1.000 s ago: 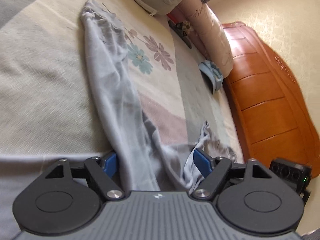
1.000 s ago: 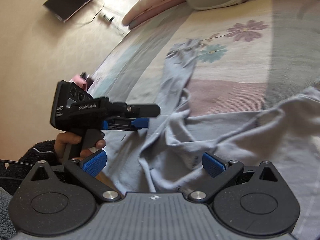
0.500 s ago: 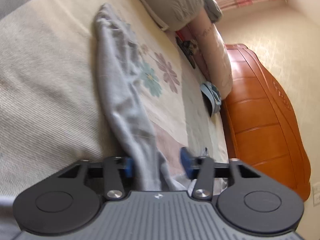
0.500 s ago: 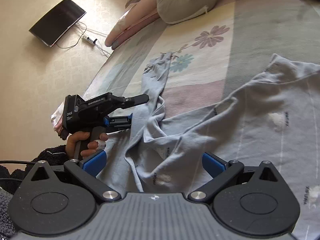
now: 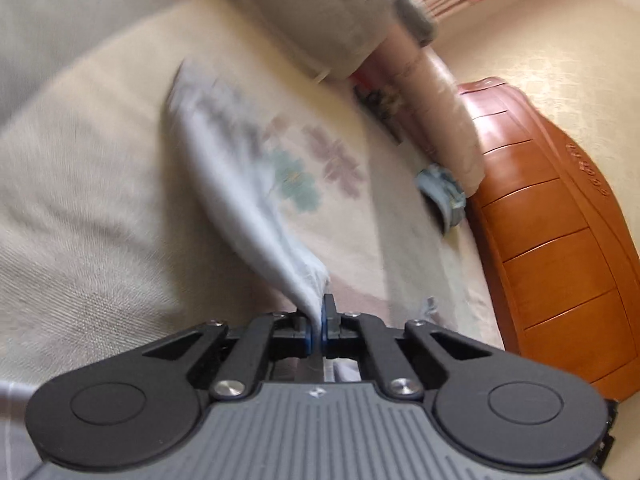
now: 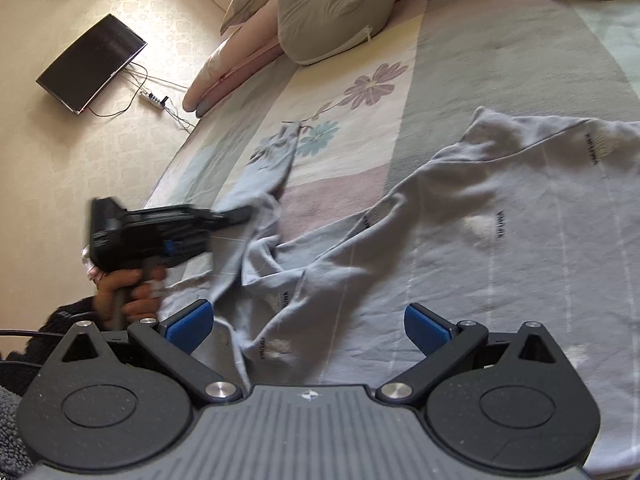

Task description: Fold clothes

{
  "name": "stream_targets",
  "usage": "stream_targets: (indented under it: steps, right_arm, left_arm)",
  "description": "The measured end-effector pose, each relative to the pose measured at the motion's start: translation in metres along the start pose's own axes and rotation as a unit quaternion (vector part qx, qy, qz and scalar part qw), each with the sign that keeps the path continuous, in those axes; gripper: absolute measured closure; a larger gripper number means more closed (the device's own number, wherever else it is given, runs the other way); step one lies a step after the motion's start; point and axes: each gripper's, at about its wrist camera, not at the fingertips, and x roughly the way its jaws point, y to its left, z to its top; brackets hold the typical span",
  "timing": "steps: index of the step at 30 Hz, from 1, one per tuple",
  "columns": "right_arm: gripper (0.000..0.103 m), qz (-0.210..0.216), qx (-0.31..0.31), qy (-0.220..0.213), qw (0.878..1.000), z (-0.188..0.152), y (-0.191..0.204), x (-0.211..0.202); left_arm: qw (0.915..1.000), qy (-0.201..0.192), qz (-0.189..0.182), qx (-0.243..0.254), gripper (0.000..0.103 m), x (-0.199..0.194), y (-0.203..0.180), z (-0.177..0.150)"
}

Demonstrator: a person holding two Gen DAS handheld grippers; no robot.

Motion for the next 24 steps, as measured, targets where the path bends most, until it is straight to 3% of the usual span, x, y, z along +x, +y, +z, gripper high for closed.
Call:
stream_targets:
  steps: [9, 18, 24]
  right_arm:
    - [0.0, 0.0, -0.017, 0.012, 1.0, 0.009, -0.012, -0.003]
    - [0.0, -0.001, -0.052, 0.032, 0.998, 0.021, -0.009, 0.003]
    - [0.0, -0.037, -0.096, 0.038, 0.994, 0.024, 0.001, 0.005]
  left_arm:
    - [0.9919, -0.085, 0.077, 0.054, 0.1, -0.082, -0.028, -0.027]
    - [0.9789, -0.102, 0.168, 0.057, 0.1, -0.094, -0.012, -0.075]
    - [0.9764, -0.136, 0.158, 0.055, 0.1, -0.105, -0.01, -0.078]
